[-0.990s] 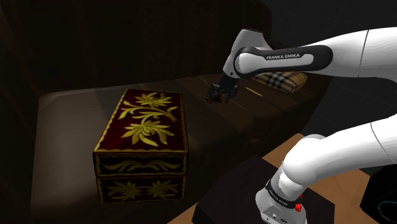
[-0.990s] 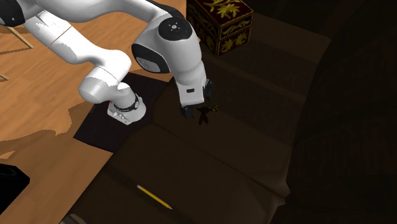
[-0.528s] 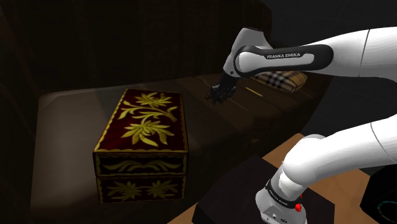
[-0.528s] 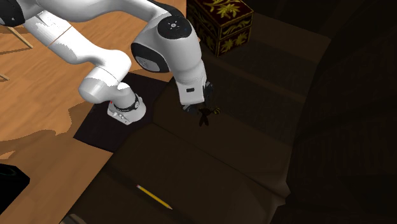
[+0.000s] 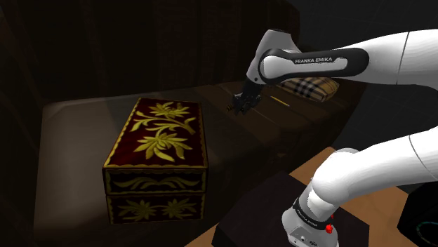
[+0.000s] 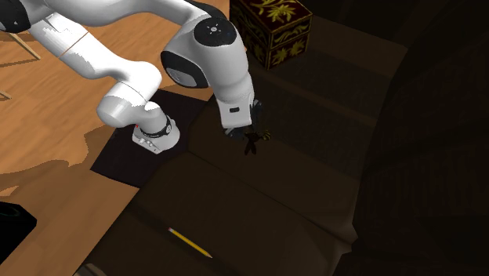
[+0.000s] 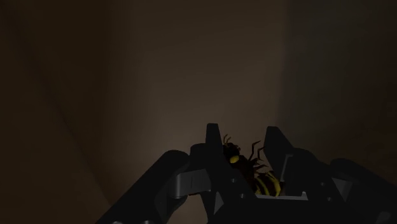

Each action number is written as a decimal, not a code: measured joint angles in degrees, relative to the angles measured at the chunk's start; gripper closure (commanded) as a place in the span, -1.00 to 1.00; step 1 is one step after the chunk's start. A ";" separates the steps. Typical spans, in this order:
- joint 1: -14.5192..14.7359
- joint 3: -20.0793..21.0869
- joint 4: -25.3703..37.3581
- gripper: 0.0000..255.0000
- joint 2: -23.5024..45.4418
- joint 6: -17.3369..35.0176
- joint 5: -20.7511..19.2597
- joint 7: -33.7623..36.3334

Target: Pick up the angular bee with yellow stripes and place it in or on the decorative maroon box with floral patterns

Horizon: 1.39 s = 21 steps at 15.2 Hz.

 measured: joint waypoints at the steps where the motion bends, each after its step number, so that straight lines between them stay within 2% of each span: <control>1: -0.04 -0.08 0.68 1.00 0.05 -0.70 -0.04 -0.06; 21: -0.22 -0.40 15.97 1.00 0.16 -15.91 -0.49 0.42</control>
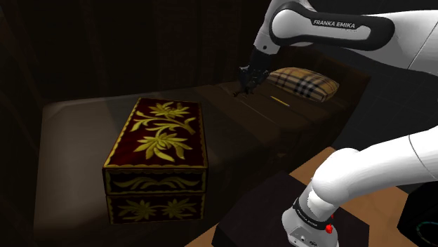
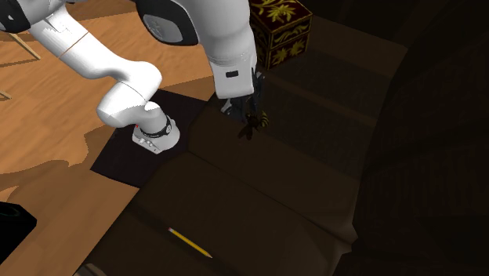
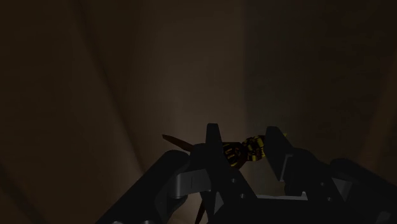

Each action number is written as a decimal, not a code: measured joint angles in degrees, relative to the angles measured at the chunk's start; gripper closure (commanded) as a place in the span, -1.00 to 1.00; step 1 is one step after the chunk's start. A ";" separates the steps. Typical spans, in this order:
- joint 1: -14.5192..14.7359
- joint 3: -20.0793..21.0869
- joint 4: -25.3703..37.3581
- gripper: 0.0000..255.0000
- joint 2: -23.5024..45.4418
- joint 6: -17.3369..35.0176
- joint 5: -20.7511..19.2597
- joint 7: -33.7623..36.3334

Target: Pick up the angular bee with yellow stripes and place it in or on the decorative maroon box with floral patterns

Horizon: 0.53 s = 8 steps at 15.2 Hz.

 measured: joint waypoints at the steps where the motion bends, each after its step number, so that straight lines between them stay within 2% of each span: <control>1: -0.02 -0.05 0.77 1.00 0.09 -0.68 -0.03 -0.02; 8: -0.07 -0.10 7.29 1.00 1.25 -6.04 -0.15 0.20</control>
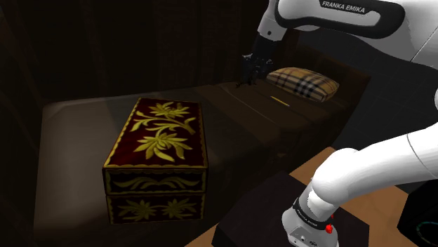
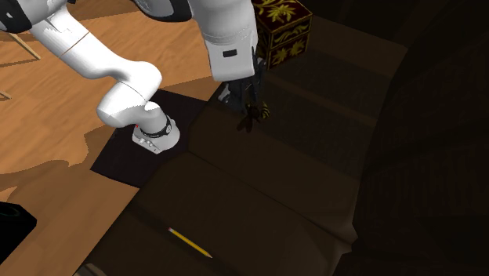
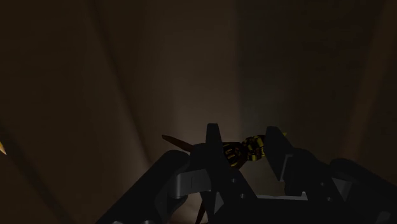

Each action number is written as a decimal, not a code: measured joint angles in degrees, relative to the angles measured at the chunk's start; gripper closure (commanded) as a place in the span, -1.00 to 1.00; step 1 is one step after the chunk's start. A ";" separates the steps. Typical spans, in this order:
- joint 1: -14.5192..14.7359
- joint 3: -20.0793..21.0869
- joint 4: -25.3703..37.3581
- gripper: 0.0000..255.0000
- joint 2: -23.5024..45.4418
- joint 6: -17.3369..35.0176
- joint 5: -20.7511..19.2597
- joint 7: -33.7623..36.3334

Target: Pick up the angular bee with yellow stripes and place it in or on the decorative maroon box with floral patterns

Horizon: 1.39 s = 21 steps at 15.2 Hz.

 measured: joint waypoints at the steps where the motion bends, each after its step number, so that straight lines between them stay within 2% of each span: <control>1: -0.01 -0.04 0.88 1.00 0.11 -0.77 -0.02 -0.01; 13: -0.13 -0.14 13.29 1.00 3.83 -9.46 -0.25 0.27; 21: 2.28 7.35 12.51 1.00 1.60 -10.44 1.92 9.71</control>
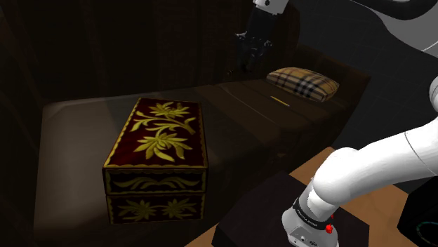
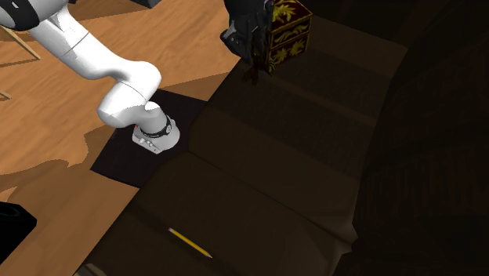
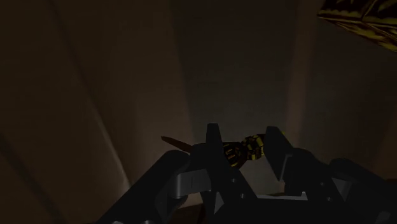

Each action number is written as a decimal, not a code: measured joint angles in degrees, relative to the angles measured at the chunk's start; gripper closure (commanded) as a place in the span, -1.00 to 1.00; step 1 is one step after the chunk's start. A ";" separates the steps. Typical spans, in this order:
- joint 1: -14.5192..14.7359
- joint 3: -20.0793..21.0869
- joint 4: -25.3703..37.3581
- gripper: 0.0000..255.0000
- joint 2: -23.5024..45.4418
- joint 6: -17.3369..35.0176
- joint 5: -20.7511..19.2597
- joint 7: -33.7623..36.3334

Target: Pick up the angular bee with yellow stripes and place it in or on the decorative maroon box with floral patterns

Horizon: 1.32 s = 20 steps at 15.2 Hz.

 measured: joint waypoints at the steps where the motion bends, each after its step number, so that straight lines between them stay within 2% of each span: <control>1: 0.37 1.33 0.34 1.00 -0.02 -0.23 0.37 1.64; 9: 2.53 10.44 2.41 1.00 1.05 -0.40 2.53 12.71; 15: 3.53 18.67 7.47 1.00 4.93 -0.93 2.87 22.18; 20: 3.79 26.56 13.43 1.00 10.38 -1.35 1.24 30.72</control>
